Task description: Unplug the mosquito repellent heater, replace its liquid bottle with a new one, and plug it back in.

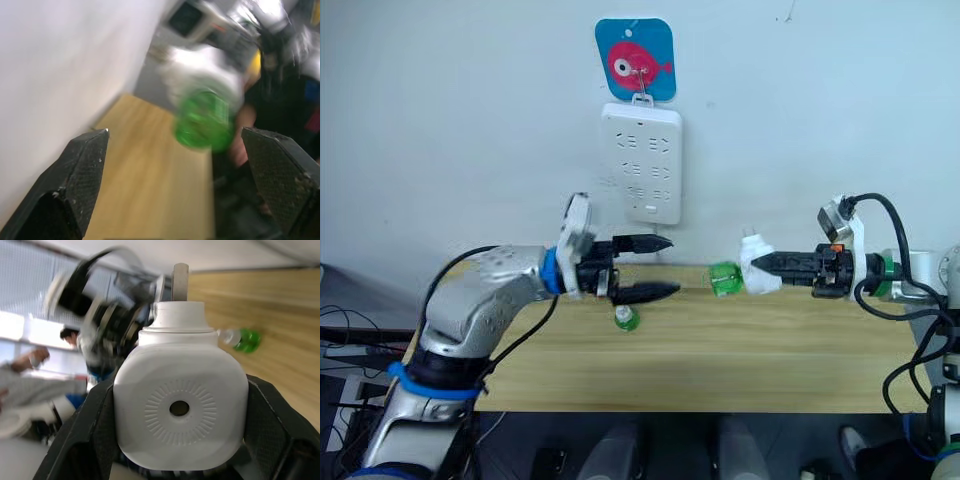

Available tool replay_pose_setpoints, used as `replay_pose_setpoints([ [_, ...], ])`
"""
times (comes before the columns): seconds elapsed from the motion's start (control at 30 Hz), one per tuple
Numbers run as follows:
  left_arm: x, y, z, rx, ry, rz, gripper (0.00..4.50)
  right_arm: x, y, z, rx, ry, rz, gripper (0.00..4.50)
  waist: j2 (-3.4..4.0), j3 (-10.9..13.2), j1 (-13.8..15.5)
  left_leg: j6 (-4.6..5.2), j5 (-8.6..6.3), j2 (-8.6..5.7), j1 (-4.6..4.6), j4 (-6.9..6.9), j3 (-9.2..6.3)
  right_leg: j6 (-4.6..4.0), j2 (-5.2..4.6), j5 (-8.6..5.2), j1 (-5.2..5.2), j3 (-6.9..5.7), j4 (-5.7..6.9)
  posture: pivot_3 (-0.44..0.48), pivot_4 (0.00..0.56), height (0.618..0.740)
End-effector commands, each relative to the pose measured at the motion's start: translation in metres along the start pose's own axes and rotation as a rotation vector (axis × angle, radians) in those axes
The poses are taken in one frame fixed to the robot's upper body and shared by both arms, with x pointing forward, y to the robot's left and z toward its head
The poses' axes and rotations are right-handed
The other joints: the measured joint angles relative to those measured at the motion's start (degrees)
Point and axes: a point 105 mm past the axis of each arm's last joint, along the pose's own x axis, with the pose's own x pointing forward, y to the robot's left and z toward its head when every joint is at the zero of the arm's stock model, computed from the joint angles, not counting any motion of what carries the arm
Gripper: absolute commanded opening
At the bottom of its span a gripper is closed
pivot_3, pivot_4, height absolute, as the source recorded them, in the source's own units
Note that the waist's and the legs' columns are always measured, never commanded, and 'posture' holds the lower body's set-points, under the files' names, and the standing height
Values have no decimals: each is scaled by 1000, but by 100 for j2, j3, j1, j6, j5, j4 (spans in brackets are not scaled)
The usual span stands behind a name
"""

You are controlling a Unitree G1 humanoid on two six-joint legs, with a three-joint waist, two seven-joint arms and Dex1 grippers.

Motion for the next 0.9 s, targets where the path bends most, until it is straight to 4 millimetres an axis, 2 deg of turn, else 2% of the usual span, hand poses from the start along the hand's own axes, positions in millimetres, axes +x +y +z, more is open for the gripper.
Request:
replay_pose_setpoints([
  [0.03, 7, -3, 2, 321, -47, 36, 4487, -5, 9, 15, -24, -60, 28, 2976, 0, 0, 26, 0, 0, 0, -2, 3, -2, -1, -1, 1, 0, -1, 0, 54, 233, 740],
  [0.23, 22, 6, -1, 774, -107, 191, 4487, 2, 16, 16, -20, -46, 70, 2976, -1, 0, 49, 5, -3, -1, -8, 9, -3, 9, -4, 12, 0, -3, 0, 56, 227, 740],
  [0.37, 30, 6, 2, 928, -165, 221, 4487, 6, 21, 13, -33, -23, 90, 2976, -1, 0, 46, 8, -4, -2, -13, 8, -1, 24, -6, 23, -8, -4, 5, 53, 221, 740],
  [0.57, 39, 9, 8, 1034, -218, 221, 4487, 11, 26, 8, -46, -4, 115, 2976, -1, 0, 40, 9, -4, -2, -11, 12, 4, 25, -6, 24, -9, -4, 10, 51, 215, 740],
  [0.9, 51, 6, 3, 1033, -227, 192, 4487, 13, 30, 5, -49, 1, 132, 2976, 0, -1, 31, 9, -3, -1, -10, 12, 4, 28, -6, 26, -9, -4, 13, 42, 207, 740],
])
